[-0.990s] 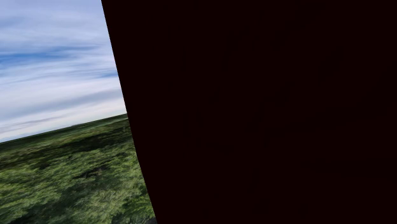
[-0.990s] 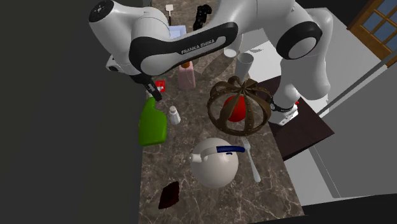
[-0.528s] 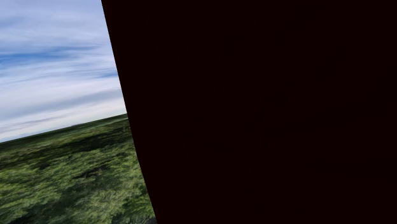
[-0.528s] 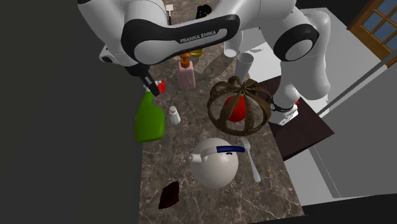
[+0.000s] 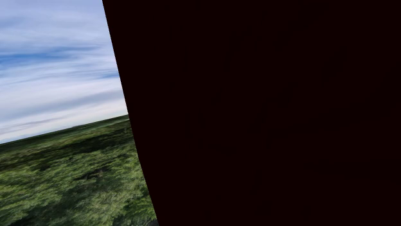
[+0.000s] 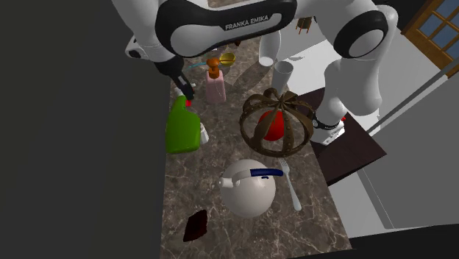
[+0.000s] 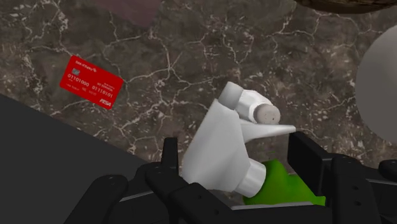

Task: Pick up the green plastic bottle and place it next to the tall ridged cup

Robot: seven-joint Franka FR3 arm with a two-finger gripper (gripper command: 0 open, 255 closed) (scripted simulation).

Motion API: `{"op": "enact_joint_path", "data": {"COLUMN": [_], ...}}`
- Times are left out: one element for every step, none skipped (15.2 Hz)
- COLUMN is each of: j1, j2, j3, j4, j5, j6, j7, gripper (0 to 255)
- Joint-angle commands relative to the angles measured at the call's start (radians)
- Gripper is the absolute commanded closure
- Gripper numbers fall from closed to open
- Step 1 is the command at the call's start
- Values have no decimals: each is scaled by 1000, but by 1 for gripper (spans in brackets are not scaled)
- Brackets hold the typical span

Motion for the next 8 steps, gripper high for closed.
{"op": "enact_joint_path", "data": {"j1": [-4, -6, -9, -12, -16, -20, -23, -28], "j2": [-98, -142, -184, -225, -265, -304, -342, -379], "j3": [-6, -9, -13, -16, -20, -24, -28, -32], "j4": [-144, -204, -261, -314, -365, -413, -459, -503], "j5": [-10, -15, -21, -26, -32, -38, -44, -50], "j6": [47, 64, 79, 93, 104, 115, 123, 131], "j7": [-10, -15, -21, -27, -33, -39, -45, -51], "gripper": [255, 255, 255, 255, 255, 255, 255, 255]}}
